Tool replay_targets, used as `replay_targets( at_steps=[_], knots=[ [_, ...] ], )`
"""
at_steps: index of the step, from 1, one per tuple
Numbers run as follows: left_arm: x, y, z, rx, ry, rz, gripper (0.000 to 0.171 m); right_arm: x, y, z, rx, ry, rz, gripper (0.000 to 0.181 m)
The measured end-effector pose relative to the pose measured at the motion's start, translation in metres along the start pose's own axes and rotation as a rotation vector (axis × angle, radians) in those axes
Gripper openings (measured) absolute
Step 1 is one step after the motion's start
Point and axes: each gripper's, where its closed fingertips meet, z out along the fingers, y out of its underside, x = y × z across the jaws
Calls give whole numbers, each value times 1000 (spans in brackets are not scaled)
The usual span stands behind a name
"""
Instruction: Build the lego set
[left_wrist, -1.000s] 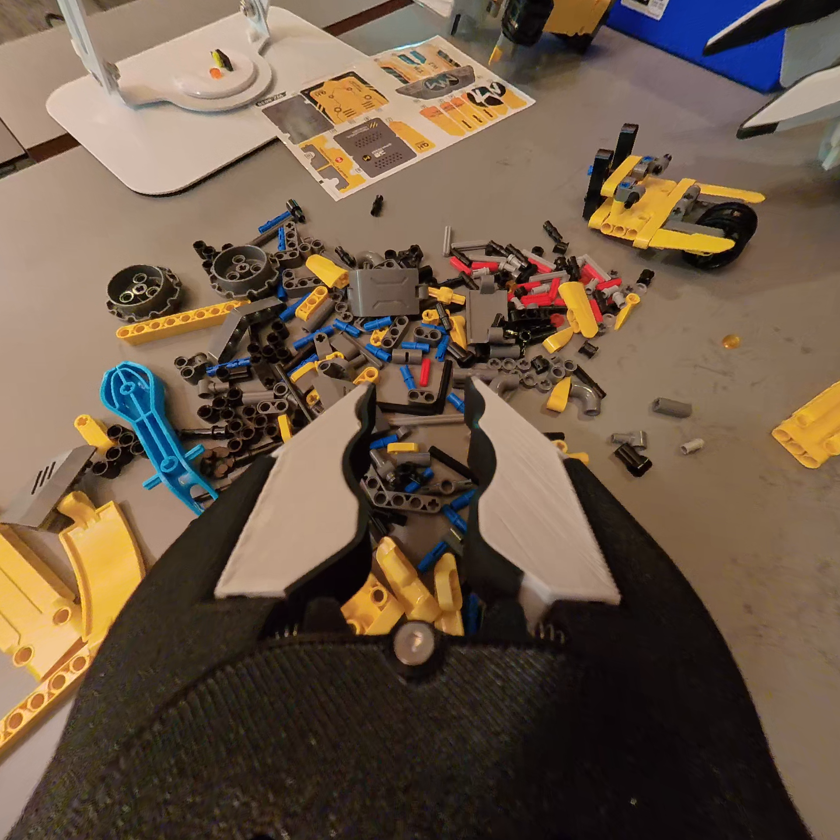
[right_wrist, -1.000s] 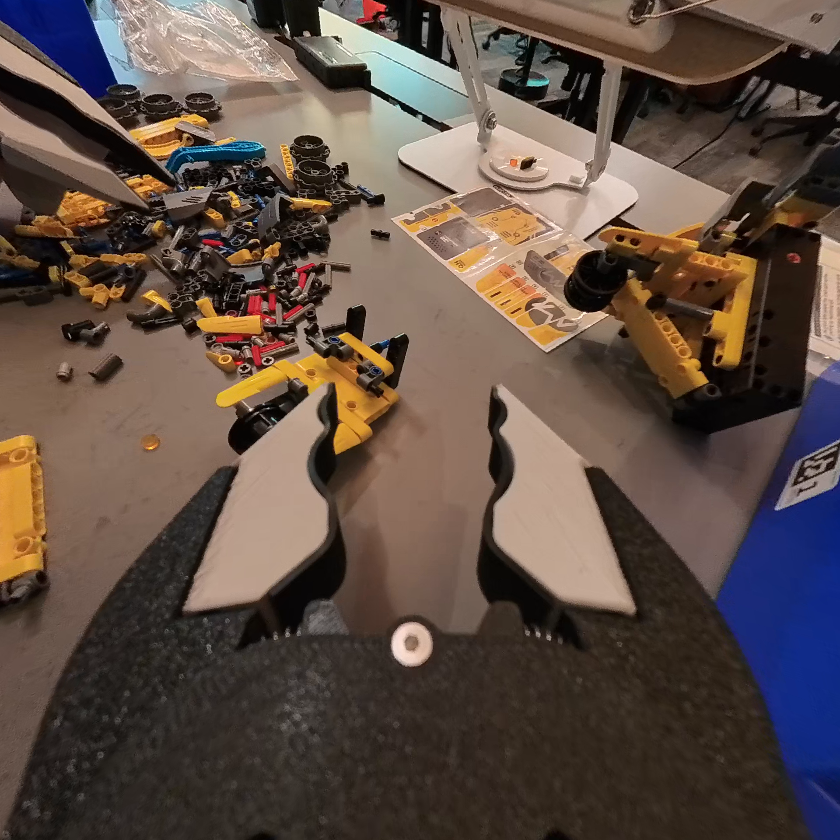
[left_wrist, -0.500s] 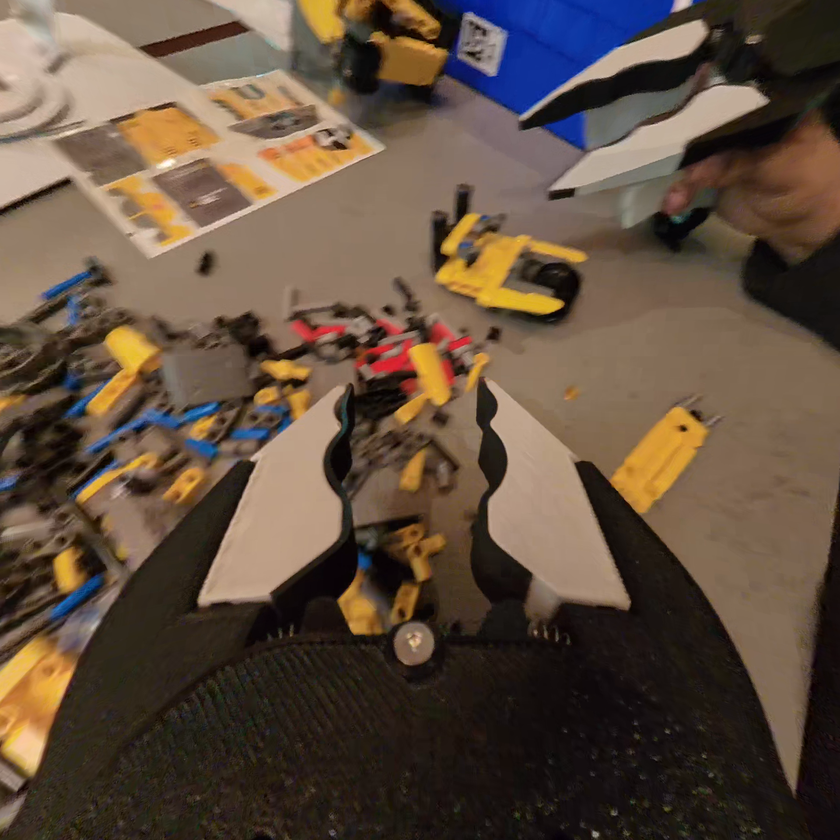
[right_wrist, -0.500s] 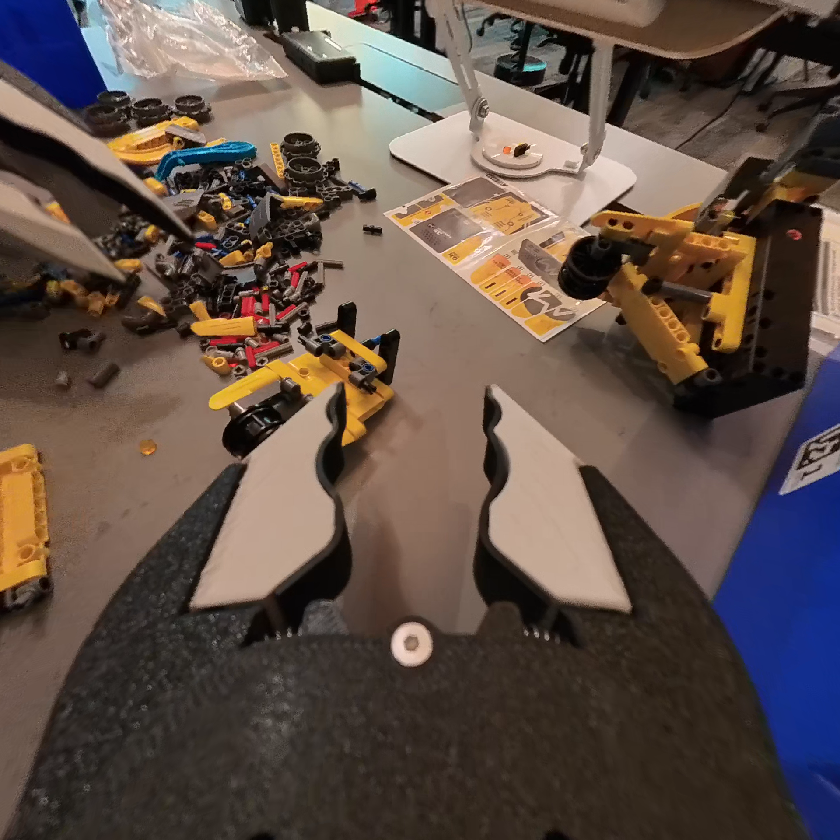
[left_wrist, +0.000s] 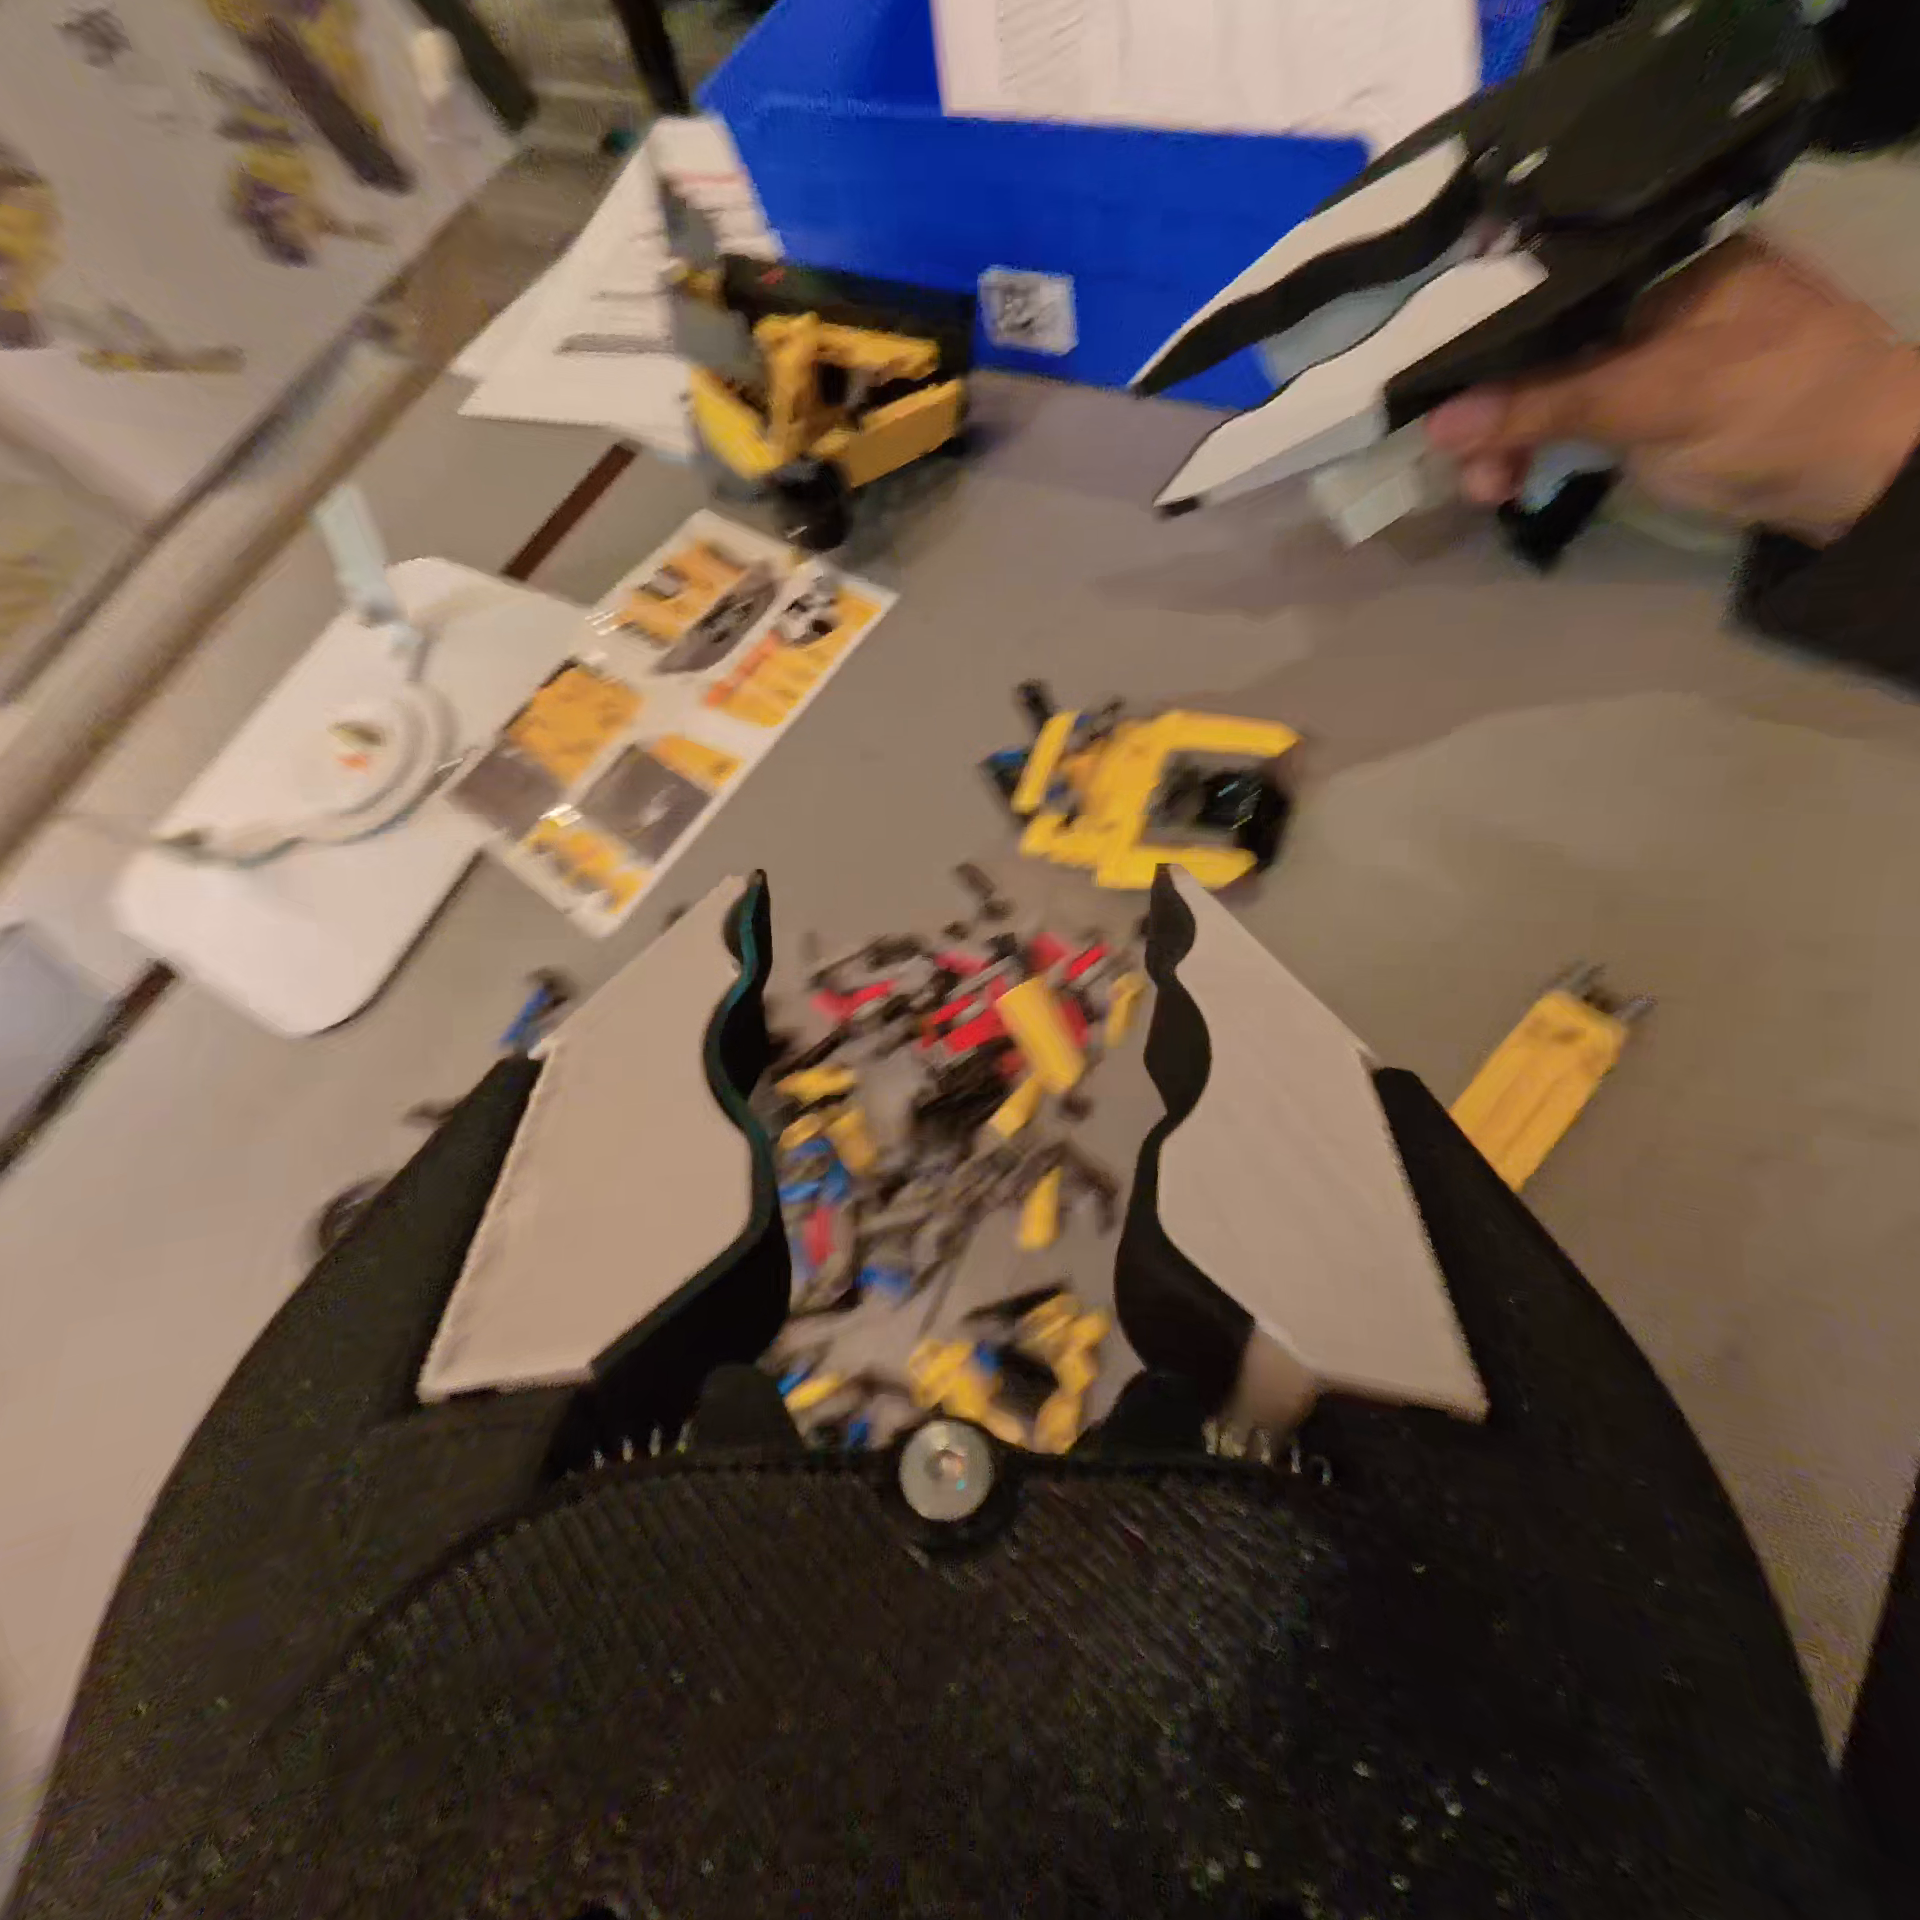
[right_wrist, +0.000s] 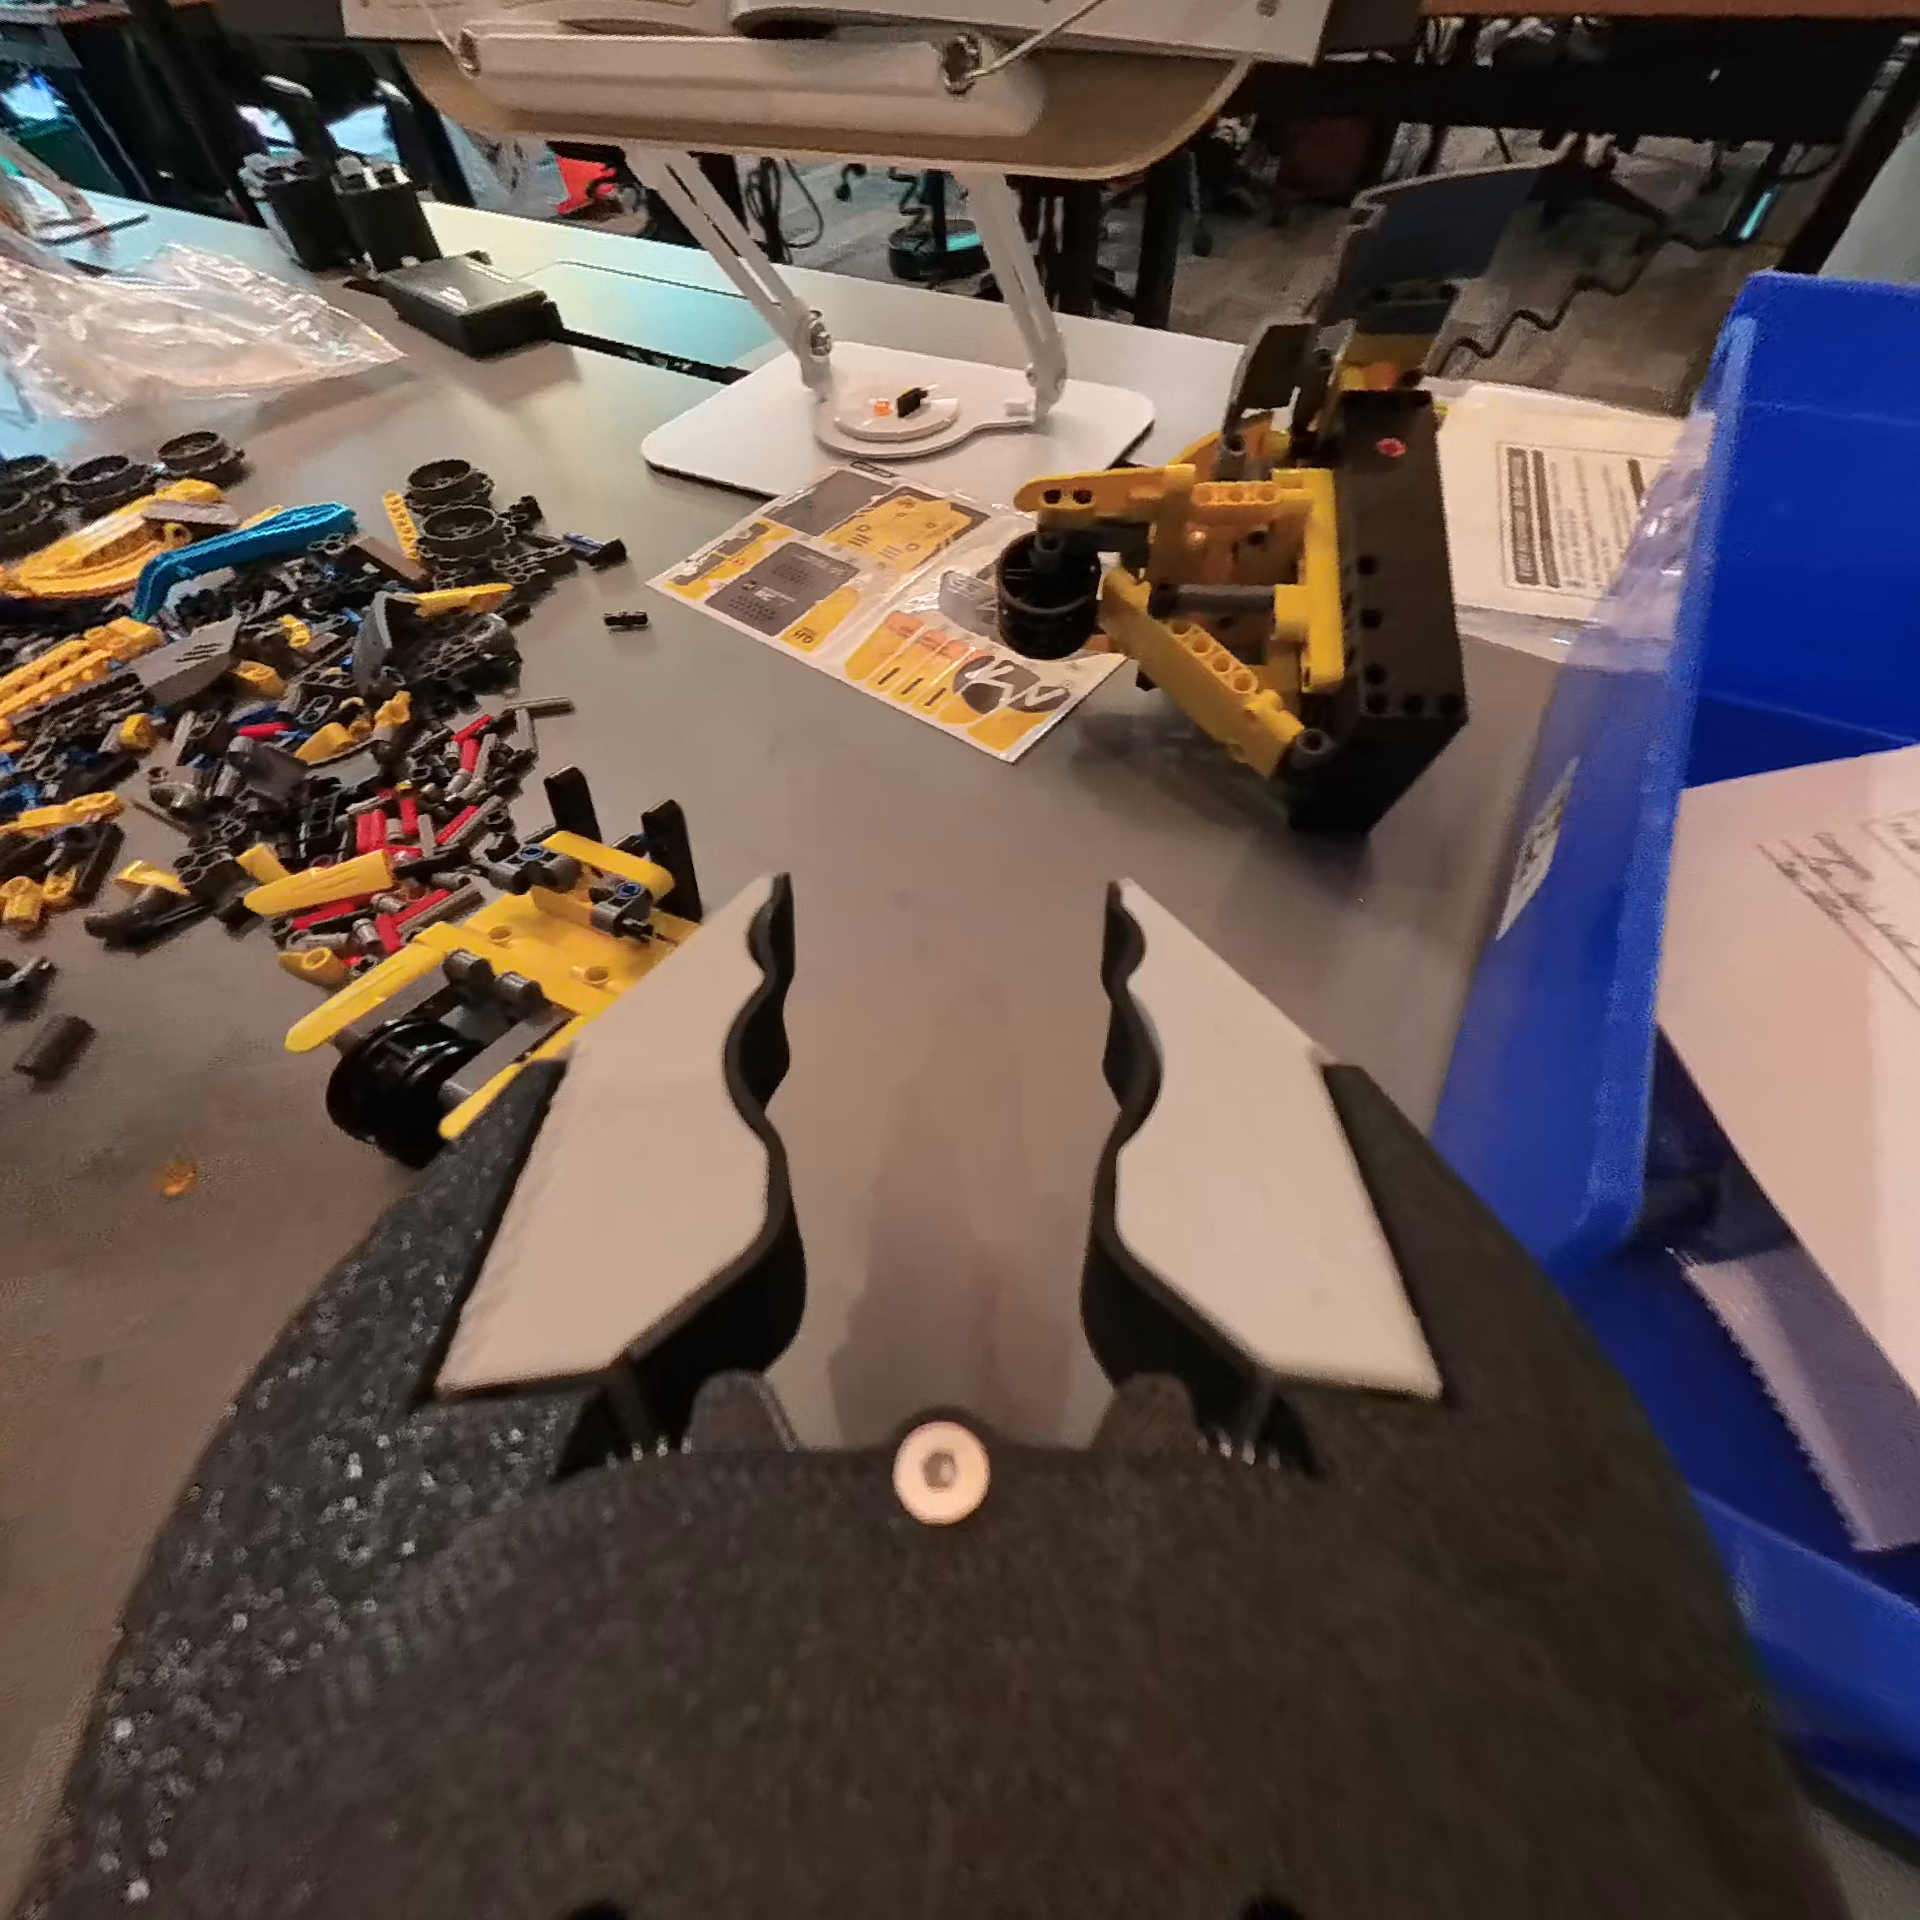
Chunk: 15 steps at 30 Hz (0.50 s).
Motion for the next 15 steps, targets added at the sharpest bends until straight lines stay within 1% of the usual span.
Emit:
replay_targets(
  at_steps=[2, 4, 6, 7, 9, 11, 13, 15],
  knots=[
    [-38, 17, -26, -66, -76, 16, 75, 2, 2, 2, -15, 9, 9, 60],
    [-73, 43, -53, -89, -167, -48, 75, 5, 3, 3, -28, 42, -2, 60],
    [-95, 70, -74, -85, -208, -123, 74, 1, -4, 3, -8, 66, -10, 59],
    [-104, 84, -83, -98, -210, -154, 74, -8, -14, 2, 19, 50, 6, 59],
    [-130, 107, -100, -126, -286, -226, 74, -43, -47, 2, 112, -46, 44, 55],
    [-152, 116, -112, -90, -367, -302, 73, -89, -84, 7, 198, -179, 48, 51],
    [-159, 114, -116, -41, -386, -347, 73, -139, -105, 21, 203, -318, 2, 51],
    [-161, 109, -116, -15, -402, -336, 71, -185, -110, 42, 153, -453, -37, 51]
  ],
)
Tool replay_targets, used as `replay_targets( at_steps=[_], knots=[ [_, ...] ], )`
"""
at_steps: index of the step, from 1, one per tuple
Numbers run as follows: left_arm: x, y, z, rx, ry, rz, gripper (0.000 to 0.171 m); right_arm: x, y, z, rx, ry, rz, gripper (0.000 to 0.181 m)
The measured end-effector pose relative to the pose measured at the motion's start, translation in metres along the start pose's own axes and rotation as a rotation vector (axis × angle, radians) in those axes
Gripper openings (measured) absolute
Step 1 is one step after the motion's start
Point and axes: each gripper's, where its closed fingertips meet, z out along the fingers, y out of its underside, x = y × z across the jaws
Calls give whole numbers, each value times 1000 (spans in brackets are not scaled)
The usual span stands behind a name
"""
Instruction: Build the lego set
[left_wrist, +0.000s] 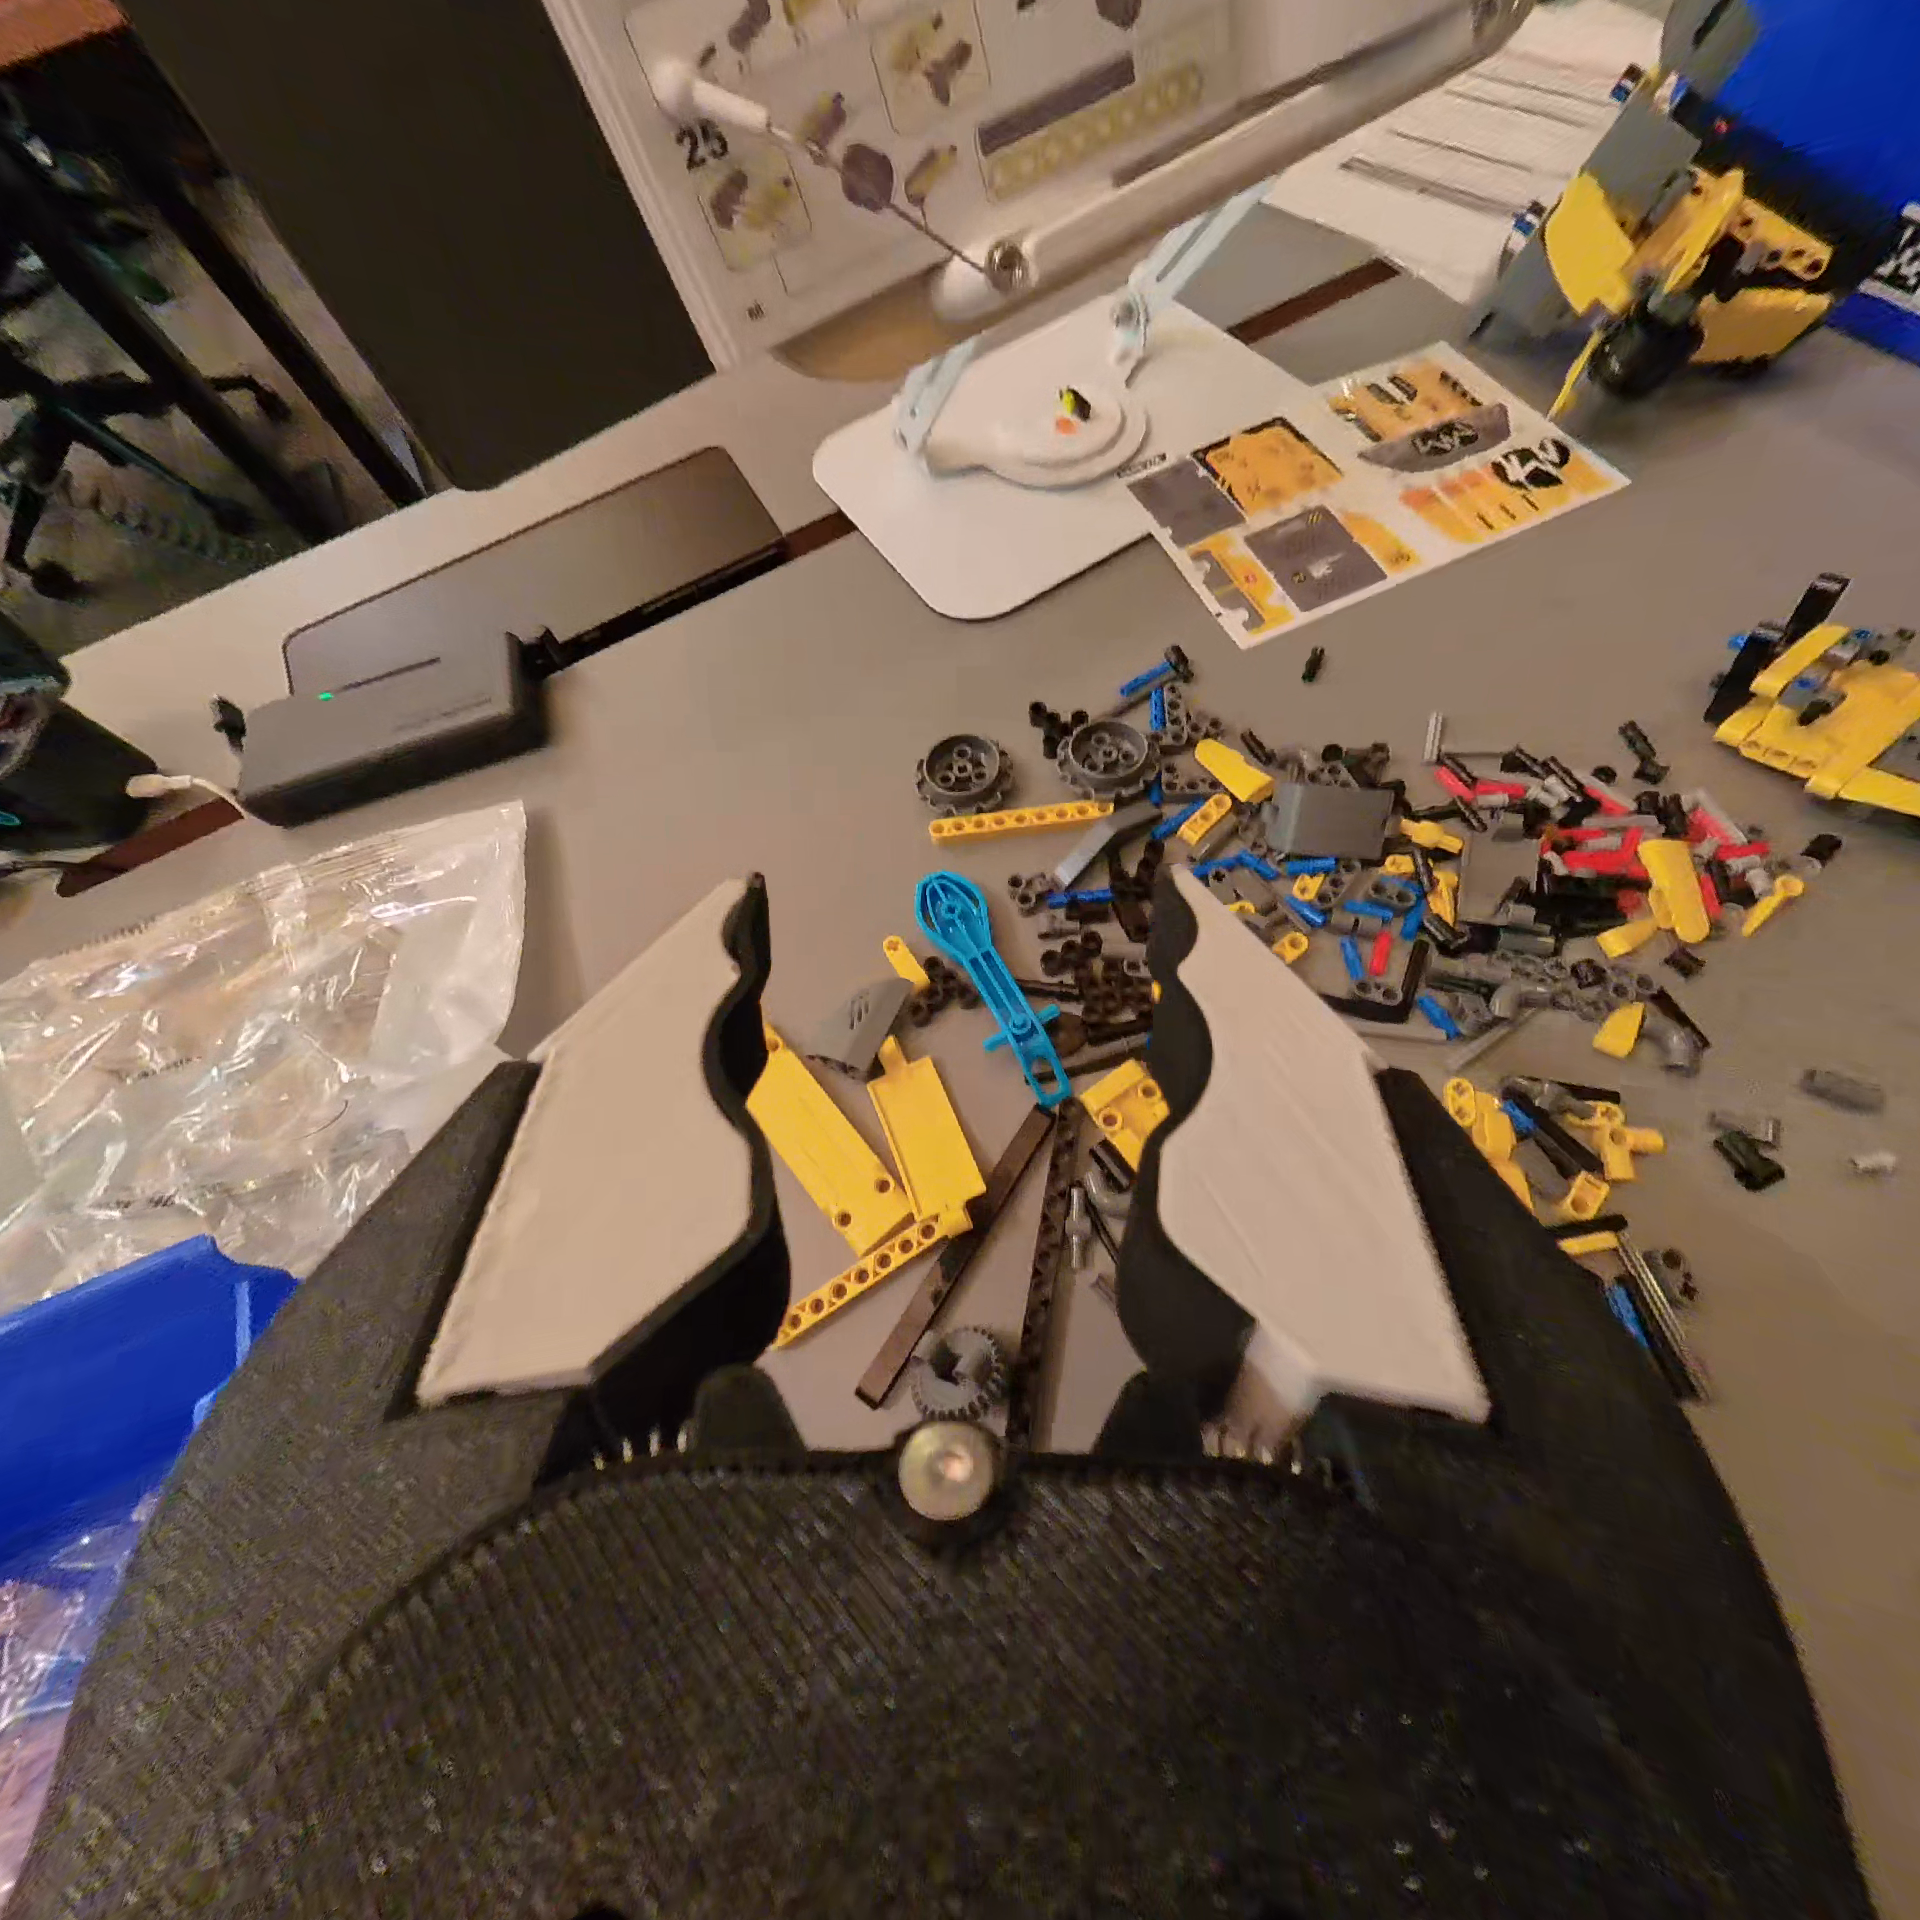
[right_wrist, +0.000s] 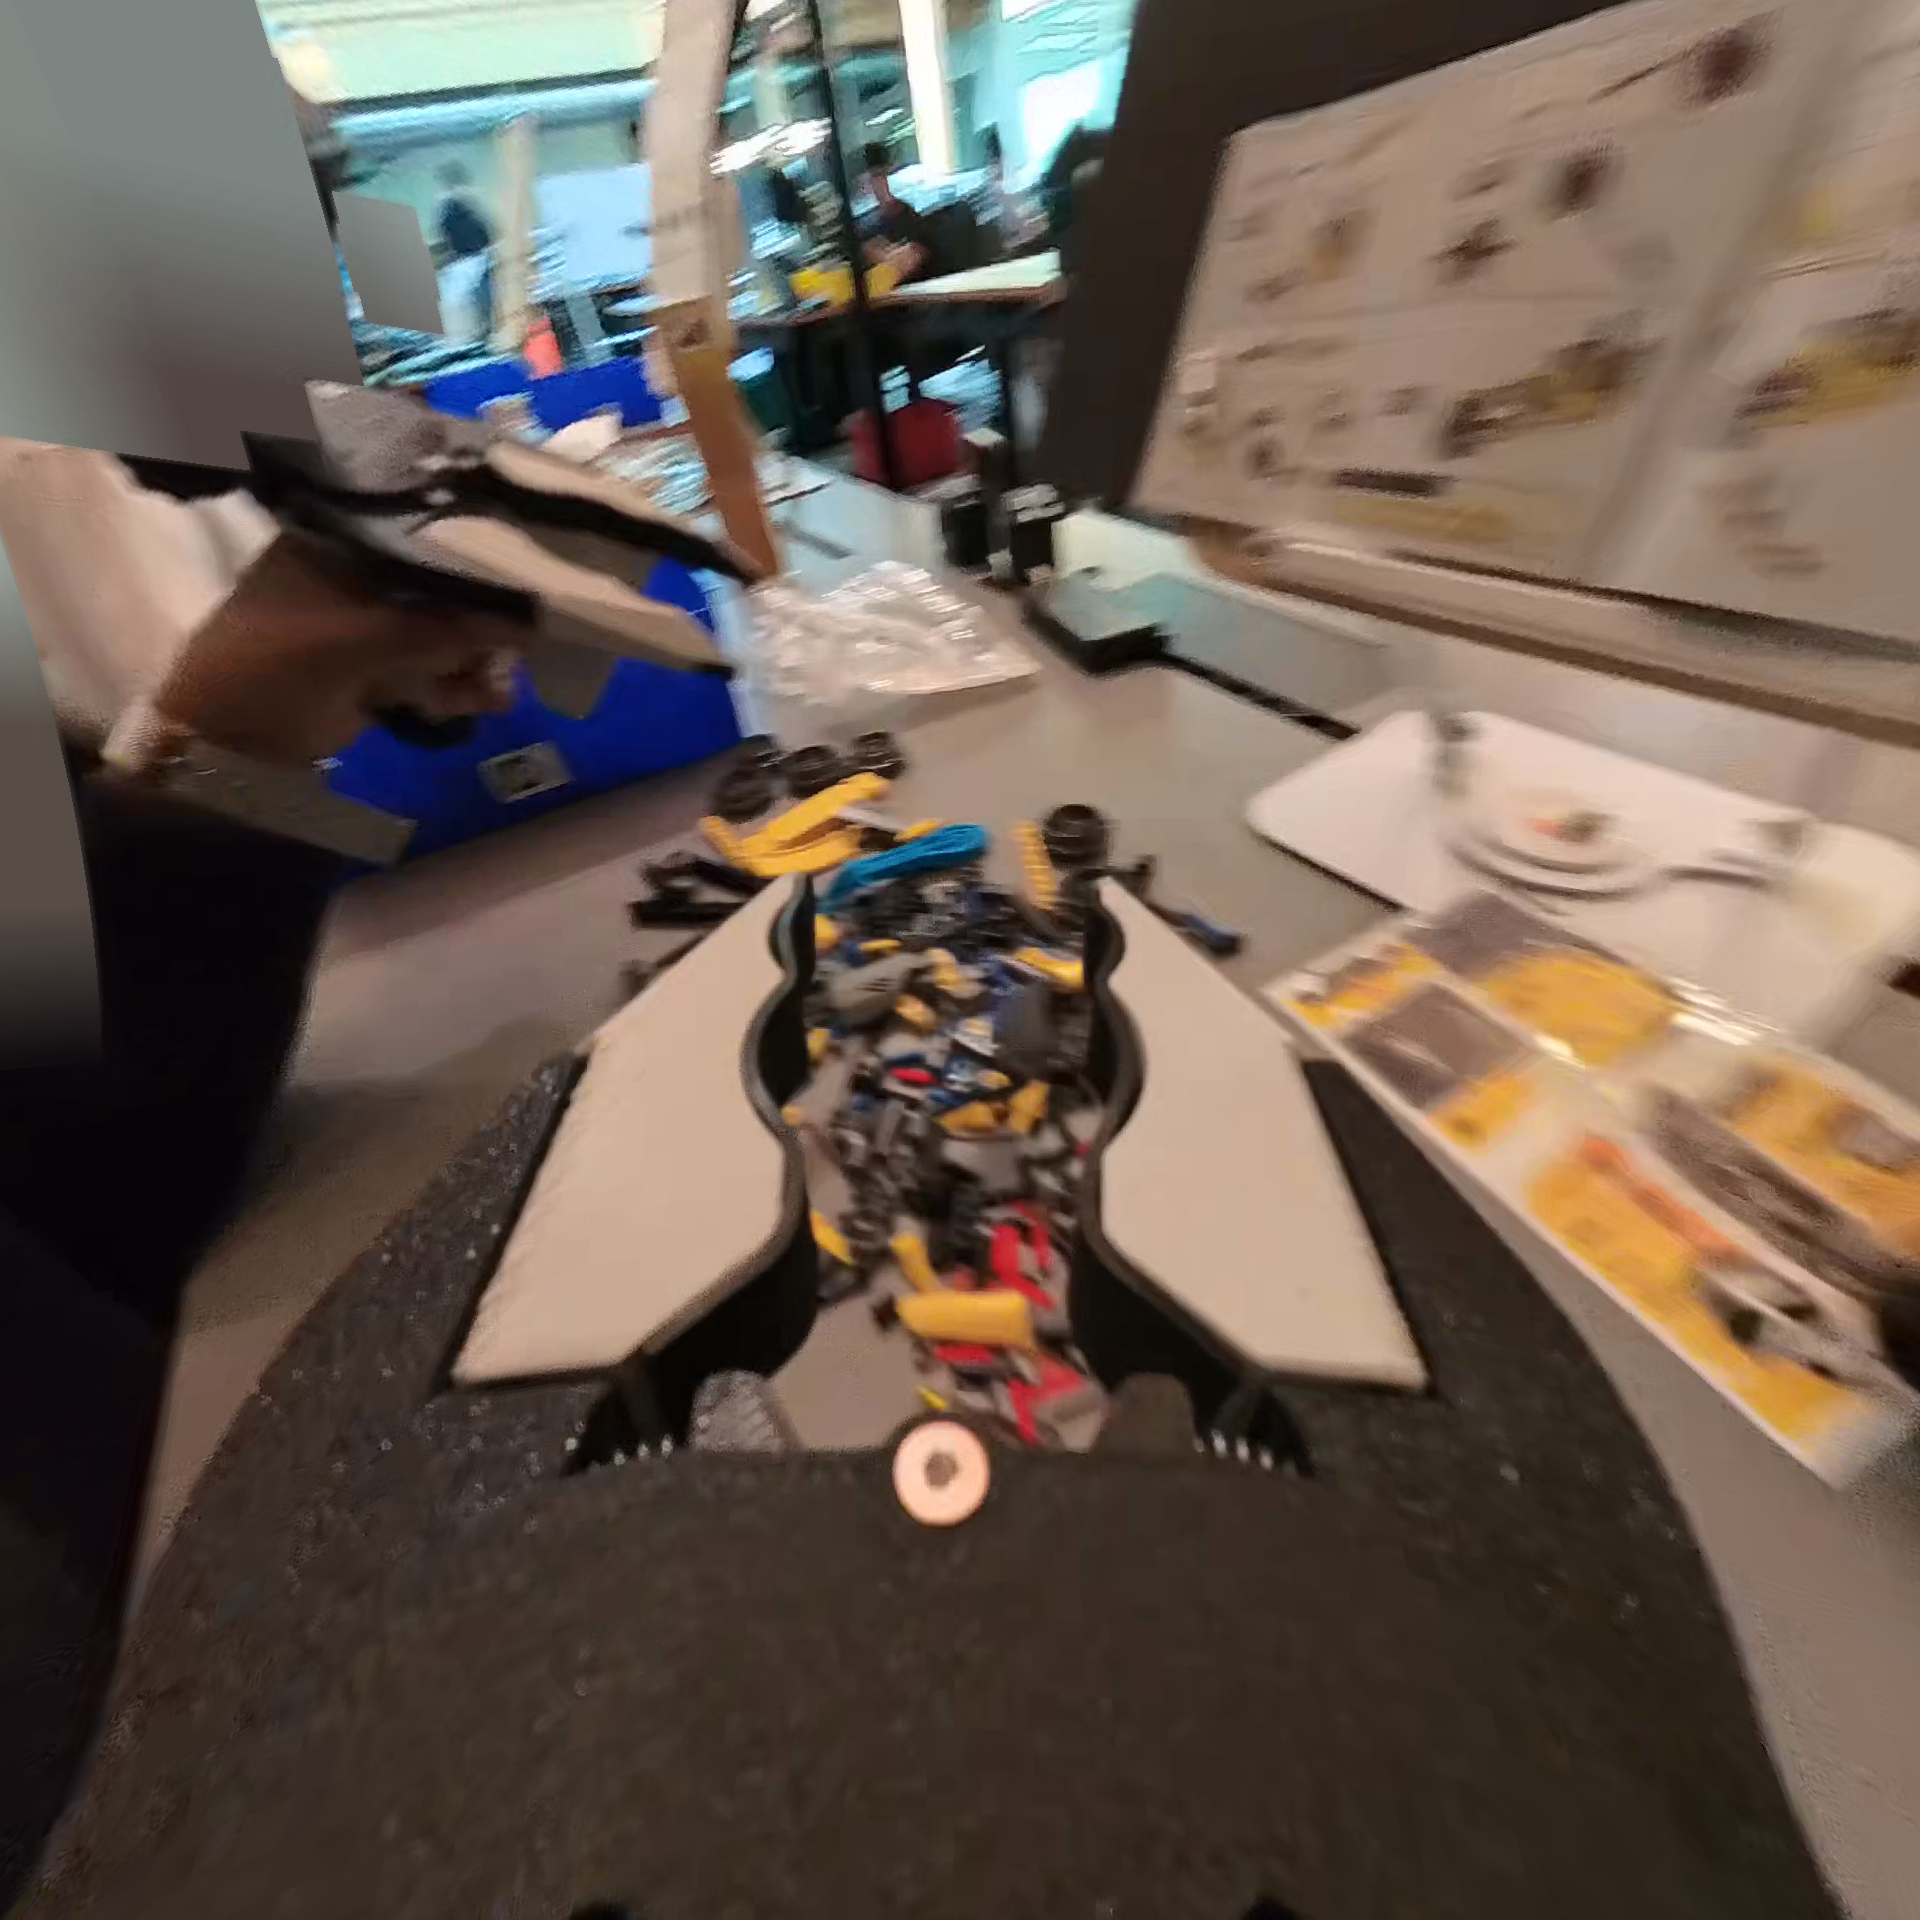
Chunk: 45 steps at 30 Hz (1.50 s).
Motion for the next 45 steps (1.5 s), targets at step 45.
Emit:
replay_targets(
  at_steps=[45],
  knots=[
    [11, 83, 74, -209, 198, -85, 36, 67, 45, -58, -59, 291, -155, 55]
  ],
)
